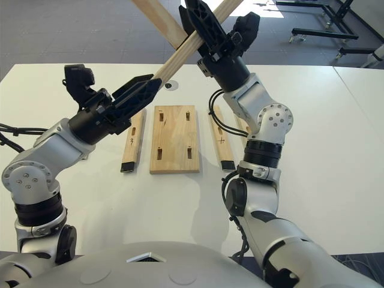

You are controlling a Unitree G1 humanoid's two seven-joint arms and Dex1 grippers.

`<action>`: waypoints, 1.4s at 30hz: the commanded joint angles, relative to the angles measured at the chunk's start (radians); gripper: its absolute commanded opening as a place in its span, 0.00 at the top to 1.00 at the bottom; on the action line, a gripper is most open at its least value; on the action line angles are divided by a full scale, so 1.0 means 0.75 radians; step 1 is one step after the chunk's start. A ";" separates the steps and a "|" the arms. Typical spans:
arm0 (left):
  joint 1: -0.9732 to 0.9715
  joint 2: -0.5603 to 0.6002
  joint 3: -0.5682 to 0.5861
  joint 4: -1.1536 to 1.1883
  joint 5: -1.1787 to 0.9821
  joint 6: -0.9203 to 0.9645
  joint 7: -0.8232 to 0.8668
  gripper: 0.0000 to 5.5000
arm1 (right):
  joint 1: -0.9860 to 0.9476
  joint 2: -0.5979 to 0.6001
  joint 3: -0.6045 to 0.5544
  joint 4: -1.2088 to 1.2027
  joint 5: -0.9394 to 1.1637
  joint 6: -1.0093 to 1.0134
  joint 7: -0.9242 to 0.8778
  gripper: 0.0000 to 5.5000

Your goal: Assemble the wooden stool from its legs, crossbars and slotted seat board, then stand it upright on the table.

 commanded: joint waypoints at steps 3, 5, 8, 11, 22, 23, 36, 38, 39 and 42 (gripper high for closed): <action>0.077 0.204 0.187 -0.135 -0.253 -0.058 0.217 0.08 | 0.031 -0.048 -0.007 -0.011 -0.037 -0.028 0.002 0.63; 0.146 0.277 0.281 -0.132 -0.329 -0.094 0.304 0.03 | 0.044 -0.075 -0.022 -0.020 -0.039 -0.035 0.003 0.63; 0.324 0.356 0.382 -0.113 -0.338 -0.101 0.372 0.02 | 0.057 -0.114 -0.045 -0.034 -0.043 -0.045 0.005 0.63; 0.503 0.370 0.275 -0.176 -0.132 -0.067 0.372 0.02 | 0.051 -0.154 -0.053 -0.046 -0.051 -0.054 0.004 0.63; 0.232 0.357 -0.699 -0.158 1.173 0.092 0.475 0.02 | -0.006 -0.224 -0.050 -0.030 -0.146 -0.123 -0.037 0.63; 0.214 0.342 -0.739 -0.144 1.231 0.120 0.486 0.02 | -0.010 -0.225 -0.050 -0.030 -0.150 -0.127 -0.042 0.63; 0.232 0.118 -0.810 -0.062 1.517 0.277 0.397 0.02 | -0.029 -0.218 -0.049 -0.022 -0.161 -0.137 -0.069 0.63; 0.224 0.092 -0.802 -0.076 1.527 0.308 0.379 0.02 | -0.028 -0.217 -0.047 -0.019 -0.163 -0.137 -0.068 0.63; 0.227 0.095 -0.806 -0.078 1.547 0.321 0.375 0.02 | -0.026 -0.217 -0.047 -0.018 -0.162 -0.136 -0.067 0.63; 0.250 0.106 -0.793 -0.075 1.601 0.350 0.363 0.02 | -0.022 -0.216 -0.049 -0.016 -0.160 -0.134 -0.066 0.63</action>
